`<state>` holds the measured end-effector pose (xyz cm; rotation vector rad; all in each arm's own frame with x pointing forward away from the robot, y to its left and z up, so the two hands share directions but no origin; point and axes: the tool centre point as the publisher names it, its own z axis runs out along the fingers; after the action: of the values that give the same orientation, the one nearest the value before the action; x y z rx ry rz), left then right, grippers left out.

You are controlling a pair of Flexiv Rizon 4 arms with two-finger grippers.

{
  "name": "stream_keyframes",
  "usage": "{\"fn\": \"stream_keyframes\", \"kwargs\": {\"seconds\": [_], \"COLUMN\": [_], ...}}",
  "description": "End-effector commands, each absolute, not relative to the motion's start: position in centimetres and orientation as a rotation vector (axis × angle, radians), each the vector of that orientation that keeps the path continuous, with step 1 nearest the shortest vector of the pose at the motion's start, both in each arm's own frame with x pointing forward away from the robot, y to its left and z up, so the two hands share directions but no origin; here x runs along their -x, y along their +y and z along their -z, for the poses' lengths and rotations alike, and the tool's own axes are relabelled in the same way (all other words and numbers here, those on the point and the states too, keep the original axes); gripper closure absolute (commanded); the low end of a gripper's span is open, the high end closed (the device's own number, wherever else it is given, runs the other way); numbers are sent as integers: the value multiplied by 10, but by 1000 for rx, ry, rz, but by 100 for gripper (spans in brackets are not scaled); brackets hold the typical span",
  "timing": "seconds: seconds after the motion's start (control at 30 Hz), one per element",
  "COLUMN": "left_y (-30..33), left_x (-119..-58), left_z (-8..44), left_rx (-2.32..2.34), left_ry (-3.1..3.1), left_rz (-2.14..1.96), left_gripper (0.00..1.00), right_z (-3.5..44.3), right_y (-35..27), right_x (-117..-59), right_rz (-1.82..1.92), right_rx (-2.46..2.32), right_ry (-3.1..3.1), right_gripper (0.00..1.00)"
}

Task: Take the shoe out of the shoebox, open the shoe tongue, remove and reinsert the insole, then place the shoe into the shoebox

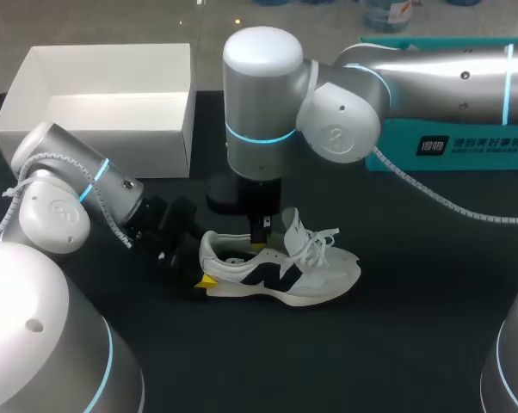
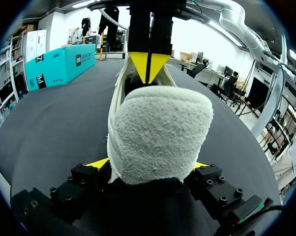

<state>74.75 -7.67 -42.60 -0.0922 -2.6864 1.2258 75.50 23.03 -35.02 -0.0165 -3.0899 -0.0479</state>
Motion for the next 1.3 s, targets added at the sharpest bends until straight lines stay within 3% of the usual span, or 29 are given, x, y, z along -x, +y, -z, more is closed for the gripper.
{"fn": "stream_keyframes", "kwargs": {"seconds": [0.03,0.43,1.3], "left_y": [-76,-76,-76], "left_x": [-748,-748,-748], "left_z": [428,428,428], "left_rx": [93,93,93], "left_ry": [-2686,-2686,-2686], "left_rz": [-1227,-1227,-1227], "left_gripper": [100,100,100], "right_z": [359,370,375], "right_y": [233,232,222], "right_x": [-755,-733,-745], "right_rz": [59,88,86], "right_rx": [18,73,198], "right_ry": [-3076,-3026,-3040], "right_gripper": [100,100,100]}}
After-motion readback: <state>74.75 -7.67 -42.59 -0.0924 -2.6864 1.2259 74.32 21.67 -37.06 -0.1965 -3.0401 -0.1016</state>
